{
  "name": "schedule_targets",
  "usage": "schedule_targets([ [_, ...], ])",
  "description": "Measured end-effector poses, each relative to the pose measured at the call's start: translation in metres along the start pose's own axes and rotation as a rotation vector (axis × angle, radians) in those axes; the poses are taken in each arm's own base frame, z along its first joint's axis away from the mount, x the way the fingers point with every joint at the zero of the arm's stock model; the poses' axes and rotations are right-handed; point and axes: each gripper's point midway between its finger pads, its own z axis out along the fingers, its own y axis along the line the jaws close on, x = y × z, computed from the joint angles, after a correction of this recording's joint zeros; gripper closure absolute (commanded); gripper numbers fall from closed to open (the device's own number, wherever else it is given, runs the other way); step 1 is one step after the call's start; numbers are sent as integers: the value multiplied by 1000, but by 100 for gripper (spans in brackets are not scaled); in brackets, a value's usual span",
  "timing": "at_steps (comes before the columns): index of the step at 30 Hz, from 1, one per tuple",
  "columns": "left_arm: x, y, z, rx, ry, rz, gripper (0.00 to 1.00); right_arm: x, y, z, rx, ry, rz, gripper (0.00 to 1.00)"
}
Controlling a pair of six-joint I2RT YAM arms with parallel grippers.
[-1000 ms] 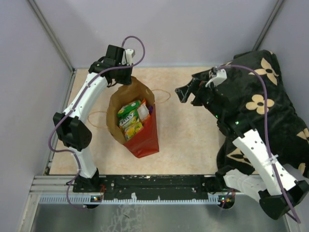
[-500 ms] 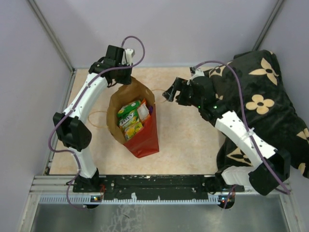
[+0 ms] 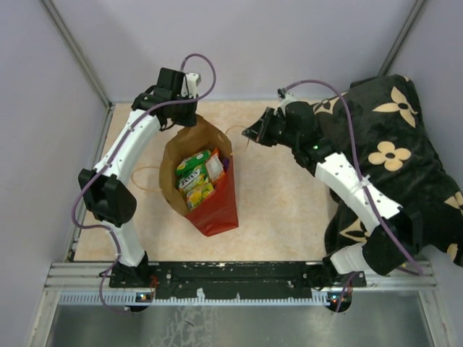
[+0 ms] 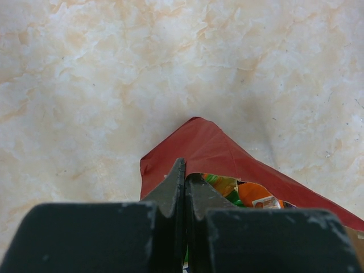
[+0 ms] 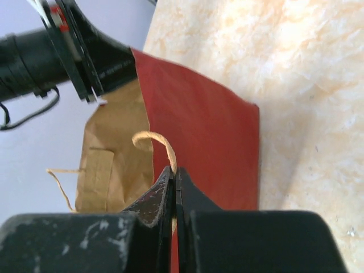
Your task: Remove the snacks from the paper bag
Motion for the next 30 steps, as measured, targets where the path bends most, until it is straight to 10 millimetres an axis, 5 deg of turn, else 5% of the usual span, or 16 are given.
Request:
schedule_targets([
  [13, -22, -1, 16, 31, -12, -24, 100, -95, 1, 33, -32, 7, -91, 100],
  [24, -54, 7, 38, 22, -85, -128, 100, -159, -21, 119, -112, 67, -147, 100],
  [30, -74, 12, 51, 30, -155, -182, 100, -184, -35, 111, -195, 46, -40, 100],
])
